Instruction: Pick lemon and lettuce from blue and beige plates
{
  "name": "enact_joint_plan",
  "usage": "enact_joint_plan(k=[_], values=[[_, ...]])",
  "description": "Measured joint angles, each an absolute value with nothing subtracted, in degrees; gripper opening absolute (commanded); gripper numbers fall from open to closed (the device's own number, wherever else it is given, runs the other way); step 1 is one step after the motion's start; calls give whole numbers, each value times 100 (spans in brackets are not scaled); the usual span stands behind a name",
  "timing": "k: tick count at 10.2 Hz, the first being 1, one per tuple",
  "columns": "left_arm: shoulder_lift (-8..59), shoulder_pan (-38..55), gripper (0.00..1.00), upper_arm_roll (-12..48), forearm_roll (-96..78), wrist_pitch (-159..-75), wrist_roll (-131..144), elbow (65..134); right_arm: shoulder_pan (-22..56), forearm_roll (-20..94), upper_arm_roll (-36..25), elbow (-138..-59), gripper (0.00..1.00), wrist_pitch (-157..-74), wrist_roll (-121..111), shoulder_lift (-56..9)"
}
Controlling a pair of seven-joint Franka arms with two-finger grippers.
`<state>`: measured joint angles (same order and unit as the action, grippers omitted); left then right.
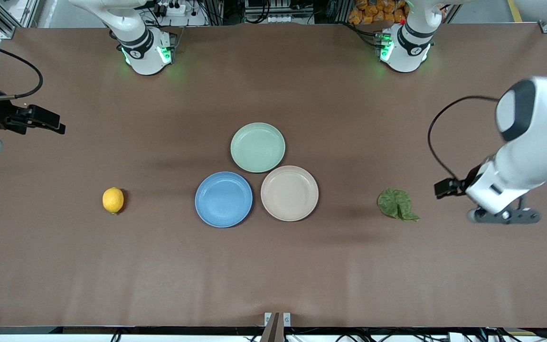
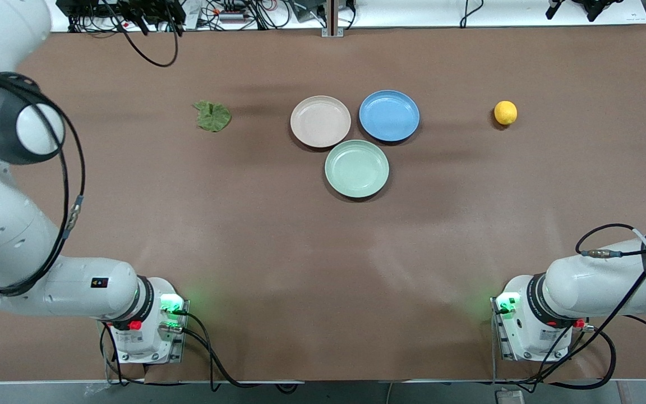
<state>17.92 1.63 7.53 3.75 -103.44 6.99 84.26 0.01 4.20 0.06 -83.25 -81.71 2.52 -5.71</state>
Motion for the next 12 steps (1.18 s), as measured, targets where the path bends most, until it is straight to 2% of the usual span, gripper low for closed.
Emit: enact_joint_plan(k=[7,9,12], values=[[588,183,100,791,366,-9467,669,8469,214,414,-180,-8353,100,-8130,253,-562],[418,237,100,758,358,-9299,498,8498,306,413,-291,-8363,100,-8122,254,-559],[419,453,100,351,348,-9261,141,8592,348,413,-362,-8368,100,-8110,254,-558]])
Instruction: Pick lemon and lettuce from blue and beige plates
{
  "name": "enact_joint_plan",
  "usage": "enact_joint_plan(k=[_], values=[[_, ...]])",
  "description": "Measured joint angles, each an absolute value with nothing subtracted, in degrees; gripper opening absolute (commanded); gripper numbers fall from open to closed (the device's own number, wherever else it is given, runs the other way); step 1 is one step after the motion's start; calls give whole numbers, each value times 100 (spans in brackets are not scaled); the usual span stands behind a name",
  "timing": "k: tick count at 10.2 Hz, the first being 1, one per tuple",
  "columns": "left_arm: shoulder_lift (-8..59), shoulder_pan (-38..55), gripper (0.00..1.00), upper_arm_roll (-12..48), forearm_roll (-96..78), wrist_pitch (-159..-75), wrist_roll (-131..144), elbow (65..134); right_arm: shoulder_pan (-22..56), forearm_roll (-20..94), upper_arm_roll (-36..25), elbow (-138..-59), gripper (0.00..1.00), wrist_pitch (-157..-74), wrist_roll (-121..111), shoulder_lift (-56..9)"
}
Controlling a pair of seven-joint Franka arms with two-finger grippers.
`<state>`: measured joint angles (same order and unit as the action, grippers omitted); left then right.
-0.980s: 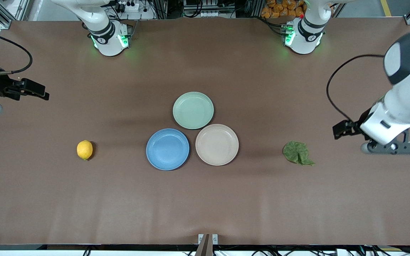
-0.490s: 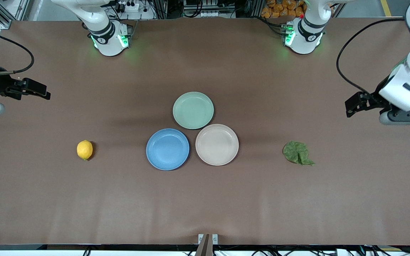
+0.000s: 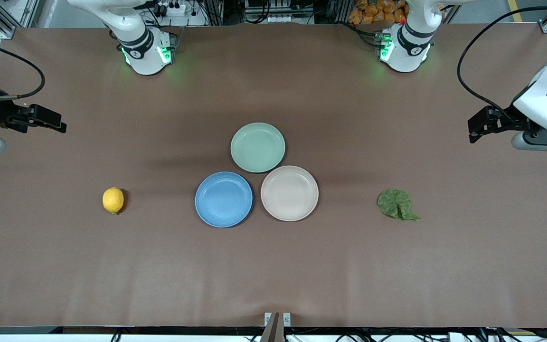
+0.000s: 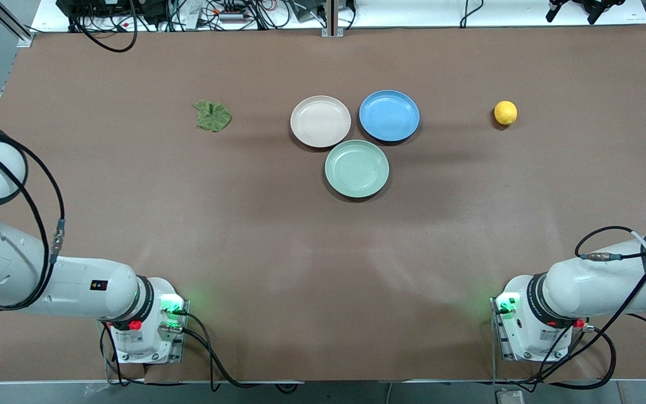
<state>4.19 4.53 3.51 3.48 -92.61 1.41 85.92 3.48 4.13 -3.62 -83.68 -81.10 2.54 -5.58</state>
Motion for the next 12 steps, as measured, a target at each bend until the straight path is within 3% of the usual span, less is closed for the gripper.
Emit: enact_joint_plan(k=[12], values=[[391,409,100,251,126,-8955,111,8527,451,413,-259,-8372,100,-8098,252,-557]])
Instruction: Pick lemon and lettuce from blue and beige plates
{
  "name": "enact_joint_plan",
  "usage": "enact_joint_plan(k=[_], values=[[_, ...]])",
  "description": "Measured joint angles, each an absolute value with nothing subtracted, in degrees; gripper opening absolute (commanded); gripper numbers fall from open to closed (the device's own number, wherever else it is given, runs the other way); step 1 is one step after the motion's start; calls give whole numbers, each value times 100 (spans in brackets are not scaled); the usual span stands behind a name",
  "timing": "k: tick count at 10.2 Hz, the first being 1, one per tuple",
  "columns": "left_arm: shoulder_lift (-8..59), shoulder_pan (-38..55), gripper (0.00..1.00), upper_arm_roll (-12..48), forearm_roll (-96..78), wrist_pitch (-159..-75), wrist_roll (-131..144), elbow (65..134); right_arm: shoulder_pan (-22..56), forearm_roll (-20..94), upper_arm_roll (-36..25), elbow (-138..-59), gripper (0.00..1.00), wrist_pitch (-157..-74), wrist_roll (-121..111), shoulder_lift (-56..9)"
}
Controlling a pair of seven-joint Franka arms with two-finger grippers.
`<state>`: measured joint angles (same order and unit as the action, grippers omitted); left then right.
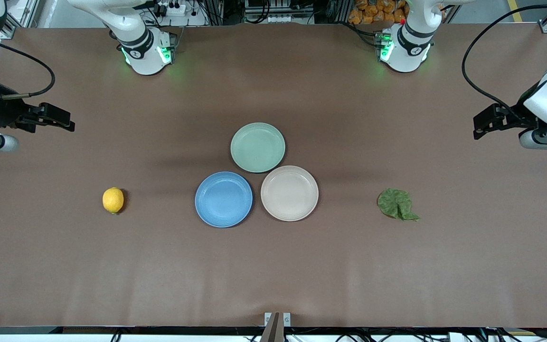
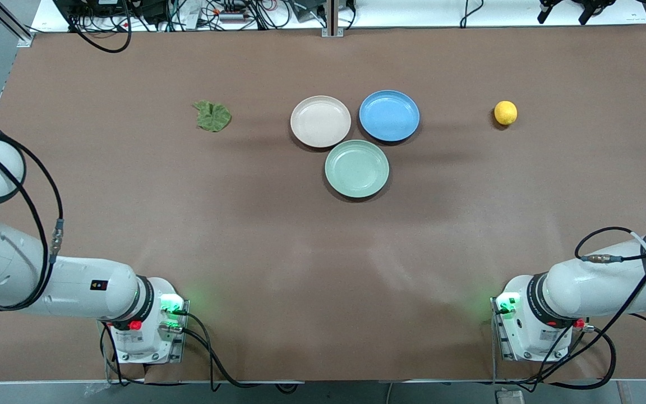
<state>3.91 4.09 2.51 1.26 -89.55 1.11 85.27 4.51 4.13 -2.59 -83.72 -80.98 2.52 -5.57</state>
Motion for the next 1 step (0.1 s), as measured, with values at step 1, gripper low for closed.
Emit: enact_joint_plan(k=[1], values=[[390,409,100,242,123,-8895,111,8469,451,413,-259,-8372,100,-8097,252,-557]])
